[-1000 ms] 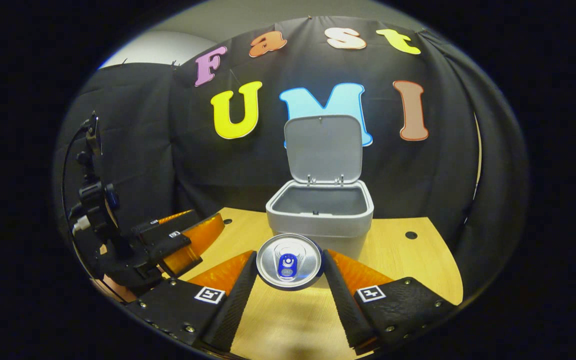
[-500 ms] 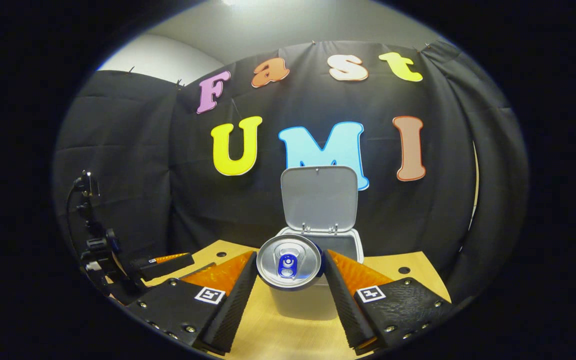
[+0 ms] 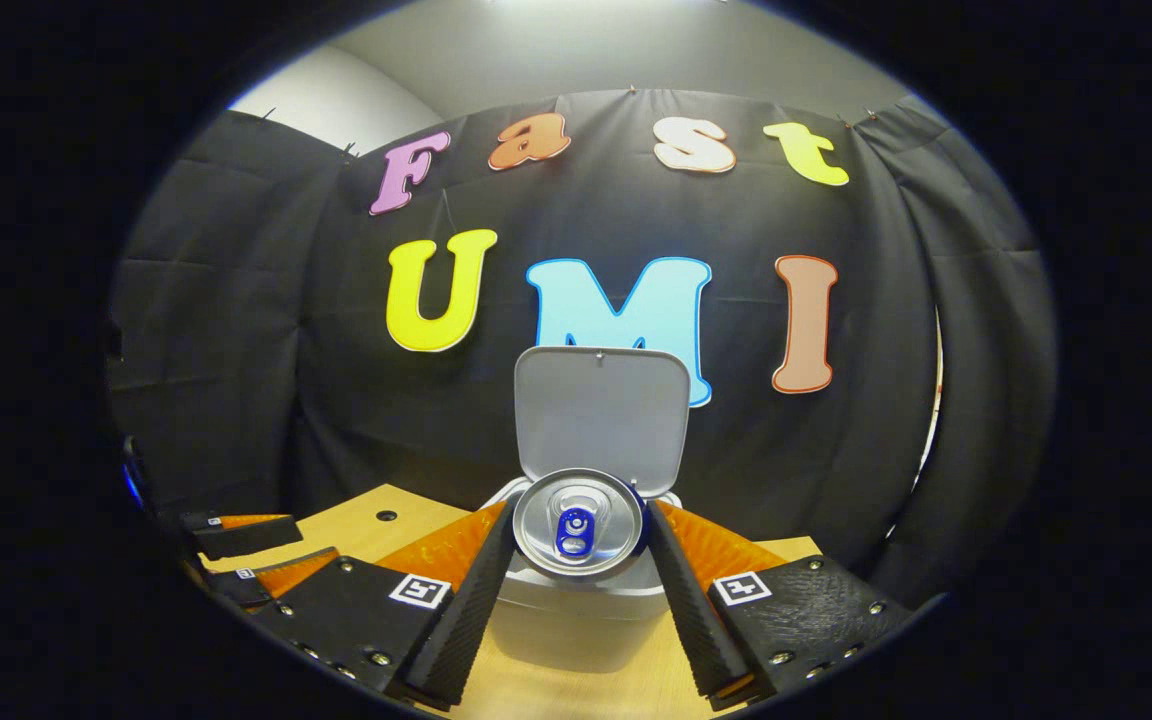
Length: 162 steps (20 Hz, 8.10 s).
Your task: Press the lid of the desktop garbage bin to open it, pick up the crumpled paper on the desktop and throw it into the bin, then pick up the pop can on the desktop and drop it into the bin, and finally close the garbage bin lid.
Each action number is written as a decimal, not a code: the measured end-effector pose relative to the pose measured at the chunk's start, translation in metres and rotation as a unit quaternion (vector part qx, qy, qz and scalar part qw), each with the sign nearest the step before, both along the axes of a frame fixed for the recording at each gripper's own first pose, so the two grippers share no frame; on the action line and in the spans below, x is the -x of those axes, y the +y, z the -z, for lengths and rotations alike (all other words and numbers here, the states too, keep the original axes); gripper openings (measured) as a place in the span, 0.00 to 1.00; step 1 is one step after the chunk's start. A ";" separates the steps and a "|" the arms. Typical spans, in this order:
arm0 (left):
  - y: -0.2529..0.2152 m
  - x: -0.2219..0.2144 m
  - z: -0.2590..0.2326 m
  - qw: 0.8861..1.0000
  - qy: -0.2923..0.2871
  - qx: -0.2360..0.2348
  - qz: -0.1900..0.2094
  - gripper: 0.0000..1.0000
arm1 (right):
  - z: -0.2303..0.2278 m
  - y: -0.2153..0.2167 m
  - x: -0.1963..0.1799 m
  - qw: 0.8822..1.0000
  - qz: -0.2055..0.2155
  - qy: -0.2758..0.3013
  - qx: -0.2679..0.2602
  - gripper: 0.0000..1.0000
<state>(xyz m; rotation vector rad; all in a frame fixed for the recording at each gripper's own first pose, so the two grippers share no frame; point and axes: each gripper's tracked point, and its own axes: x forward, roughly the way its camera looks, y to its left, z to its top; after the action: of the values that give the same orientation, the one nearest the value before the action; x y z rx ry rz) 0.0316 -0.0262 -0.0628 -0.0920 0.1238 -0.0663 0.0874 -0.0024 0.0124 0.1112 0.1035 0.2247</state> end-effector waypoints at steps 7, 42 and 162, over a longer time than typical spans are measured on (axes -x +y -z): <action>0.017 0.004 0.002 1.000 0.002 0.001 -0.025 0.96 | 0.018 0.009 -0.019 1.000 0.001 0.019 0.014 0.81; 0.010 0.003 -0.009 1.000 -0.016 -0.010 0.008 0.96 | -0.022 0.006 -0.054 1.000 0.019 0.016 -0.005 0.89; 0.059 0.040 -0.014 1.000 -0.014 -0.022 -0.016 0.96 | 0.074 0.043 -0.100 0.996 0.077 -0.047 -0.019 0.95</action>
<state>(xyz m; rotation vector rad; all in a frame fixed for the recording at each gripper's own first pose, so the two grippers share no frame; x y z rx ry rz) -0.0080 0.0323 -0.0487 -0.0489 0.0959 -0.0338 0.1872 0.0407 -0.0614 0.1454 -0.0023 0.0780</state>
